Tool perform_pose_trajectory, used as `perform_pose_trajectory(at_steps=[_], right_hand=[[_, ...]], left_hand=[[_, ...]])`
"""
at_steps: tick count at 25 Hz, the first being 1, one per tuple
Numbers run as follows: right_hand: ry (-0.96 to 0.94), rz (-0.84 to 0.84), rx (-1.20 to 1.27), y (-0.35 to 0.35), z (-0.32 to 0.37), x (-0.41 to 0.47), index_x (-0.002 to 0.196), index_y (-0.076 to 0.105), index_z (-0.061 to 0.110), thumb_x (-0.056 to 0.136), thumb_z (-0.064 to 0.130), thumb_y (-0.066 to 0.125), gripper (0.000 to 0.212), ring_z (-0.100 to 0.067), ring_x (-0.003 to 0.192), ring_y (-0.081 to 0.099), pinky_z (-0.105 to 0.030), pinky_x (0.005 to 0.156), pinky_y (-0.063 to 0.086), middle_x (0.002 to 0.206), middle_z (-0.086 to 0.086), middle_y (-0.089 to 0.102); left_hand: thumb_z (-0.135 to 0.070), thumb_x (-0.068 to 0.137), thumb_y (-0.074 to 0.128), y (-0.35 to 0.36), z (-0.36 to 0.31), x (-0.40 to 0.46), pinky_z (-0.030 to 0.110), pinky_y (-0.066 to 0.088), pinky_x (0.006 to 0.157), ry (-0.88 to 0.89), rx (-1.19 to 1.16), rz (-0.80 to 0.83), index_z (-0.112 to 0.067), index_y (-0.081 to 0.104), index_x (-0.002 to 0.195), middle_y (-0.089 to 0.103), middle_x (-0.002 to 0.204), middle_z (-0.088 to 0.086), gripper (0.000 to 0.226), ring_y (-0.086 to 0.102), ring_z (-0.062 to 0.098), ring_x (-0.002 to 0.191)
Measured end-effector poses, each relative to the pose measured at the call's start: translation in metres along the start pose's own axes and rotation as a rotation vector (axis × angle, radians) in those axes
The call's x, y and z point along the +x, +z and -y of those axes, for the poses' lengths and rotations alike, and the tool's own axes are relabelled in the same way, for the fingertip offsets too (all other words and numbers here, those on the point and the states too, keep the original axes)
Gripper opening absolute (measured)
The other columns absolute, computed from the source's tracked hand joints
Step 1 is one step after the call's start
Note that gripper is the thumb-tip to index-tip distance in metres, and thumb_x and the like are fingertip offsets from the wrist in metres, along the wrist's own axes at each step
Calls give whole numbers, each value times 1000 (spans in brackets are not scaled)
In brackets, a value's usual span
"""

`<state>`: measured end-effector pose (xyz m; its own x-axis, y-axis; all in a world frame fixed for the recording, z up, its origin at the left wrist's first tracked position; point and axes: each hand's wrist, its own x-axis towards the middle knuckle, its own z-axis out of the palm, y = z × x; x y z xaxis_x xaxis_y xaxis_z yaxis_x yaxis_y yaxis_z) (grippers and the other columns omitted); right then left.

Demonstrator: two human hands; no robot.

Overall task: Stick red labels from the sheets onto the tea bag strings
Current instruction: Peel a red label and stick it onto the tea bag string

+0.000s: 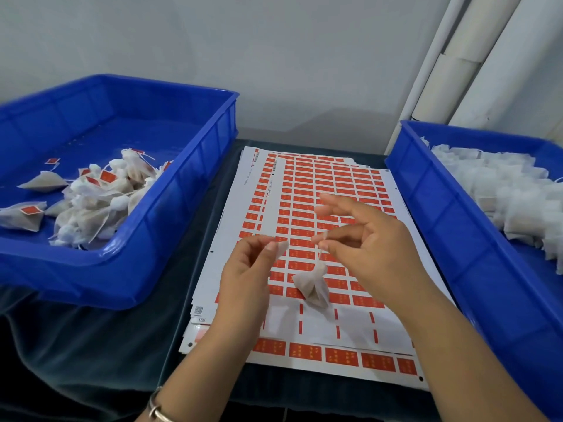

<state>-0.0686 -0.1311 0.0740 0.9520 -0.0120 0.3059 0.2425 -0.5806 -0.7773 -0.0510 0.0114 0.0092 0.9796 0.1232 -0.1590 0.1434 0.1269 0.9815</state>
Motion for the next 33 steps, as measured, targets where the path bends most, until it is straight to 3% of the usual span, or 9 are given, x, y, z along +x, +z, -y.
perform_pose_trajectory(at_steps=[3, 8, 12, 18, 28, 33], right_hand=[[-27, -19, -24, 1, 2, 2, 97, 42, 64, 75, 17, 77, 63, 20, 84, 57, 2, 58, 41, 95, 39, 50], [-52, -23, -65, 1, 2, 5, 93, 40, 64, 72, 21, 80, 63, 24, 83, 53, 6, 56, 36, 94, 36, 45], [-65, -14, -56, 1, -1, 7, 91, 42, 63, 71, 19, 81, 62, 24, 82, 54, 6, 55, 36, 94, 34, 45], [-68, 20, -28, 0, -4, 14, 98, 41, 65, 76, 18, 77, 64, 19, 83, 58, 2, 56, 41, 90, 31, 56], [-84, -77, -4, 2, -12, 18, 113, 43, 53, 75, 15, 78, 64, 16, 78, 61, 2, 55, 40, 90, 29, 58], [-85, -129, -13, 1, -14, 20, 107, 40, 60, 75, 17, 77, 65, 17, 80, 60, 2, 58, 42, 89, 33, 55]], left_hand=[[-33, 91, 55, 9, -4, -2, 15, 52, 62, -19, -82, 16, -33, 64, 89, 67, 81, -21, 9, 67, 4, 76], [-18, 93, 53, 19, -17, -1, 22, 57, 68, -165, -316, 105, -16, 67, 90, 73, 82, 3, 14, 71, 17, 78], [-13, 93, 54, 21, -22, 0, 23, 57, 63, -259, -394, 108, -11, 65, 91, 74, 80, 5, 12, 72, 18, 75], [-24, 92, 56, 30, -16, 3, 24, 53, 71, -206, -92, 42, -25, 68, 81, 72, 72, -10, 16, 70, 11, 76], [-31, 91, 58, 39, -20, -2, 20, 42, 58, -314, -11, -10, -28, 65, 67, 67, 70, -14, 25, 63, 10, 77], [-29, 91, 57, 37, -20, -5, 27, 43, 72, -329, -41, 15, -27, 67, 70, 71, 78, -9, 24, 65, 12, 84]])
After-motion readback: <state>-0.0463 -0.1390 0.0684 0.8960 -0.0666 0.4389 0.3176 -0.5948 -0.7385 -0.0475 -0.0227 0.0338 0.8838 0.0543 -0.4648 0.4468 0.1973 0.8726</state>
